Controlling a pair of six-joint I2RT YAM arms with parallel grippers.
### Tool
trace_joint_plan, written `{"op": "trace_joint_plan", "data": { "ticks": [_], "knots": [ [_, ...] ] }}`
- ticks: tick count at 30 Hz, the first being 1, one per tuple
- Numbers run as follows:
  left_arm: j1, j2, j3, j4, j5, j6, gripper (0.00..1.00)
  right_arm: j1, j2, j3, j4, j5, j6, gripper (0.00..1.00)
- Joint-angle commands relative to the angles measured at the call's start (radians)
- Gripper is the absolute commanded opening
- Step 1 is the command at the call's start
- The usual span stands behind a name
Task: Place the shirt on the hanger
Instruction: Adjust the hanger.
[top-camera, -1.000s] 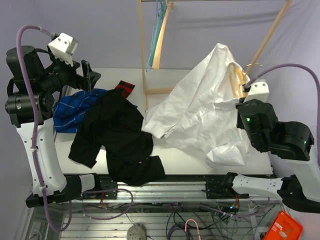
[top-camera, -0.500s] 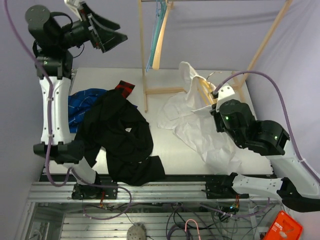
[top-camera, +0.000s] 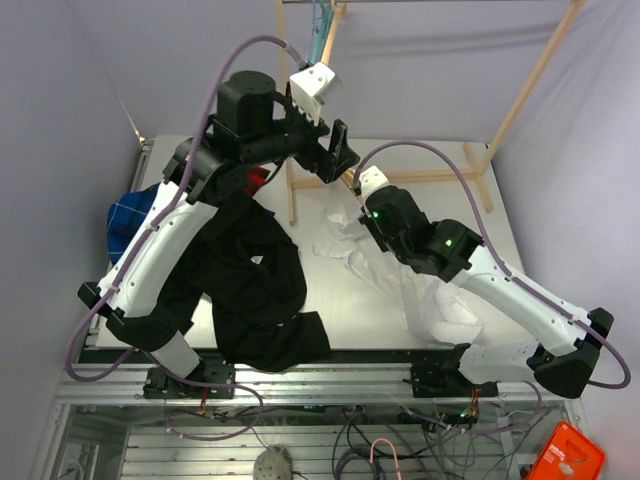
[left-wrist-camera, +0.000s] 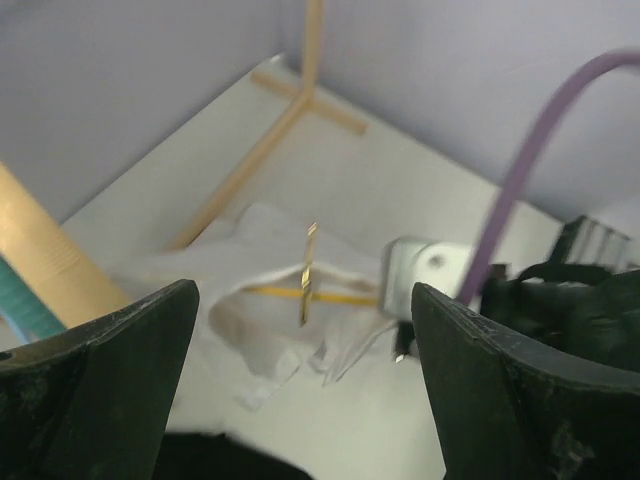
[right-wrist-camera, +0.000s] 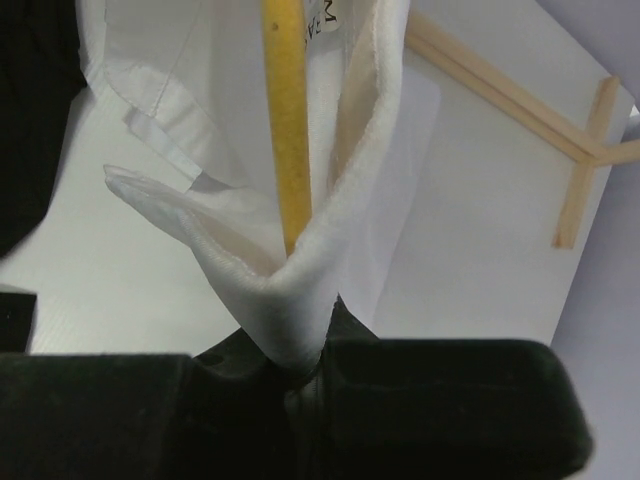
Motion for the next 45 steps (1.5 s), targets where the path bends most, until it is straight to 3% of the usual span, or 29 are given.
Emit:
{"op": "trace_joint_plan", "data": {
  "ticks": [1, 4, 6, 17, 26, 42, 45],
  "knots": [
    [-0.033, -0.027, -0.060, -0.050, -0.330, 0.029, 0.98, -0.043, -0.024, -0.004, 0.146, -0.044, -0.046, 0.00],
    [-0.070, -0.024, -0.071, -0.031, -0.542, -0.015, 0.98, -0.045, -0.049, -0.029, 0.164, -0.054, -0.049, 0.00],
    [-0.088, -0.022, -0.080, -0.018, -0.607, -0.030, 0.98, -0.047, -0.064, -0.042, 0.173, -0.070, -0.050, 0.00],
    [-0.145, 0.016, -0.028, -0.043, -0.486, -0.054, 0.98, -0.047, -0.089, -0.074, 0.162, -0.082, -0.047, 0.00],
    [-0.162, -0.020, -0.006, -0.092, -0.522, -0.037, 0.98, -0.047, -0.098, -0.110, 0.162, -0.068, -0.055, 0.00],
    [-0.163, 0.058, -0.011, -0.083, -0.399, -0.158, 1.00, -0.047, -0.071, -0.070, 0.182, -0.129, -0.047, 0.00],
    [-0.168, 0.080, 0.001, -0.084, -0.407, -0.191, 0.91, -0.047, -0.070, -0.065, 0.183, -0.141, -0.046, 0.00]
  ]
}}
